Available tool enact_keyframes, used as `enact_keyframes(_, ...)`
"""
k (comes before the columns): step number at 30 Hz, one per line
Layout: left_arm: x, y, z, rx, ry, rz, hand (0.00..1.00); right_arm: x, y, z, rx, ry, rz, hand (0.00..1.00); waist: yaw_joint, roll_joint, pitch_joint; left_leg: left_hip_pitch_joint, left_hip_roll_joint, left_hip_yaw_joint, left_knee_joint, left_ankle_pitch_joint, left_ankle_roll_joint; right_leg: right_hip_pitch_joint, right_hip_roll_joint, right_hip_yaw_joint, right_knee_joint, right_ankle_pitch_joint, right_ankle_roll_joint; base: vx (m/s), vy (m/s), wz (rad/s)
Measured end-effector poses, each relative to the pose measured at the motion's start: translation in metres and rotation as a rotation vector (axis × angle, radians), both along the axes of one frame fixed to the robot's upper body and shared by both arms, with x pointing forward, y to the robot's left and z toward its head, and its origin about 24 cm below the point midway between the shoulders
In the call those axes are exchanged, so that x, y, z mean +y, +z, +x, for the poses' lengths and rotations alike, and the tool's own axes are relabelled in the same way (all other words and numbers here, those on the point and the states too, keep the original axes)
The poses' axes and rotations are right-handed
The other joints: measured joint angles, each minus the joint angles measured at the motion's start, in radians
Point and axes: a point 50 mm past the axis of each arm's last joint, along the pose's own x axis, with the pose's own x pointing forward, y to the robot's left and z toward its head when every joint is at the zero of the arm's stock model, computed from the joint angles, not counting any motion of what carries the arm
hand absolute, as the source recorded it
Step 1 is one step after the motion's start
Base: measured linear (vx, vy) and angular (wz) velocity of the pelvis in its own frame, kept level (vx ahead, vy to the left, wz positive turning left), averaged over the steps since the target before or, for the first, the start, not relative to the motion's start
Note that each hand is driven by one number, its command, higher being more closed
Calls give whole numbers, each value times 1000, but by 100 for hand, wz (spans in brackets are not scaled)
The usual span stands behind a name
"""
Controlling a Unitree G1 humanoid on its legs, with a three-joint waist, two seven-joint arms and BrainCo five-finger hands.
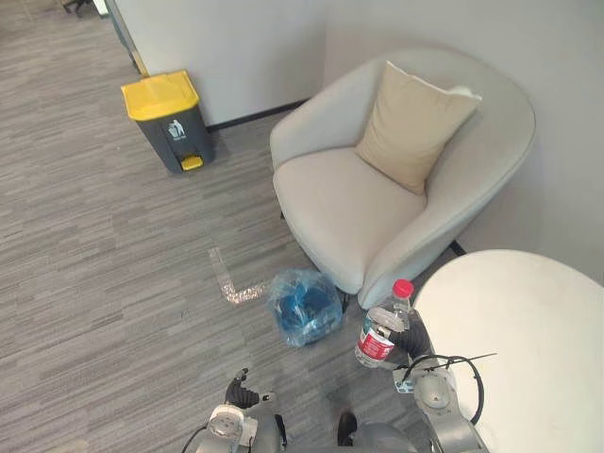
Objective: Gather rubbish on tea table into small bin, then transfer packed bag to large trash can.
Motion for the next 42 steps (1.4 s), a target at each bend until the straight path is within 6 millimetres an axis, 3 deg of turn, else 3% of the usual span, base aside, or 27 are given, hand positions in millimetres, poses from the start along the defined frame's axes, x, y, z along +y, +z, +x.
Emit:
enact_keyframes(1, -1, 1, 2, -3, -5, 1, 0, -3, 0, 0, -2, -14, -3, 100, 0, 4, 5, 7, 0, -3, -72, 48, -3, 9, -6, -4, 2, -4, 7, 200, 192, 24)
enact_keyframes(2, -2, 1, 2, -4, -15, 3, 0, -8, -1, -1, 6, -36, -5, 100, 1, 6, 2, 22, -14, -15, -140, 121, -26, 23, -10, 0, 4, -26, 44, 143, 159, 22)
enact_keyframes(3, 1, 1, 3, -10, -21, 16, 0, -5, -1, -1, 7, -44, 6, 100, 5, -18, 7, 49, -46, -9, -171, 127, -18, 22, -38, 10, 3, -28, 48, 119, 154, 19)
enact_keyframes(4, 5, 2, 4, -11, -27, 27, 0, -2, -1, -1, 5, -33, 10, 100, 6, -26, 5, 53, -60, -8, -181, 130, -14, 22, -49, 13, 3, -28, 48, 81, 136, 12)
enact_keyframes(7, 6, 3, 6, -14, -44, 38, 0, 8, -1, 2, -3, -21, 38, 100, 7, -32, 3, 65, -88, 0, -202, 131, -8, 22, -77, 35, 6, -20, 61, 107, 127, 4)
enact_keyframes(15, 12, 0, 1, 9, -42, 55, 0, 19, -3, 4, 10, 36, 38, 100, 7, -37, 4, 118, -74, 56, -267, 130, -8, 11, -64, 110, 5, -4, 83, 40, -5, -23)
enact_keyframes(18, 14, 1, 1, 4, -37, 59, 0, 22, -10, 5, 43, 69, 11, 100, 6, -40, 7, 93, -67, 63, -269, 131, -8, -28, -56, 118, 16, -1, 84, -26, -12, -18)
enact_keyframes(20, 17, 6, 10, -32, -8, 56, 0, 24, -12, 16, 59, 120, -46, 100, 5, -35, 34, 5, -50, 52, -209, 131, -8, -121, -47, 117, 89, -1, 84, -99, -5, -1)
enact_keyframes(23, 20, 14, 27, -97, 38, 48, 0, 28, 3, 35, 0, 178, -95, 100, 11, -23, 95, -100, -38, 26, -128, 131, -7, -234, -46, 109, 205, -9, 81, -146, 34, 13)
enact_keyframes(25, 25, 22, 39, -145, 69, 41, 0, 34, 14, 48, -47, 202, -105, 100, 21, -32, 128, -157, -42, 22, -90, 123, 5, -310, -61, 106, 287, -39, 76, -171, 33, 12)
enact_keyframes(30, 31, 47, 73, -300, 167, 20, 0, 49, 47, 79, -176, 250, -162, 100, 32, -32, 199, -394, -64, -11, 89, 94, 31, -523, -114, 95, 483, -169, 84, -251, -7, 25)
enact_keyframes(31, 34, 62, 91, -385, 212, 2, 0, 51, 64, 92, -237, 251, -186, 100, 49, -37, 221, -516, -55, -29, 165, 80, 27, -638, -128, 76, 573, -208, 83, -414, -31, 20)
enact_keyframes(36, 31, 83, 110, -487, 236, -30, 0, 44, 90, 105, -315, 224, -239, 100, 64, -51, 237, -652, -54, -32, 197, 104, 42, -783, -143, 70, 643, -211, 77, -159, -16, 9)
enact_keyframes(40, 27, 108, 133, -600, 246, -67, 0, 43, 138, 129, -469, 208, -293, 100, 73, -59, 243, -805, -57, -56, 236, 131, 53, -926, -148, 58, 701, -210, 74, -51, -9, 13)
enact_keyframes(42, 25, 130, 151, -690, 253, -97, 0, 40, 175, 142, -577, 175, -324, 100, 83, -65, 288, -864, -63, -69, 252, 145, 52, -983, -157, 51, 735, -213, 69, -41, -23, 20)
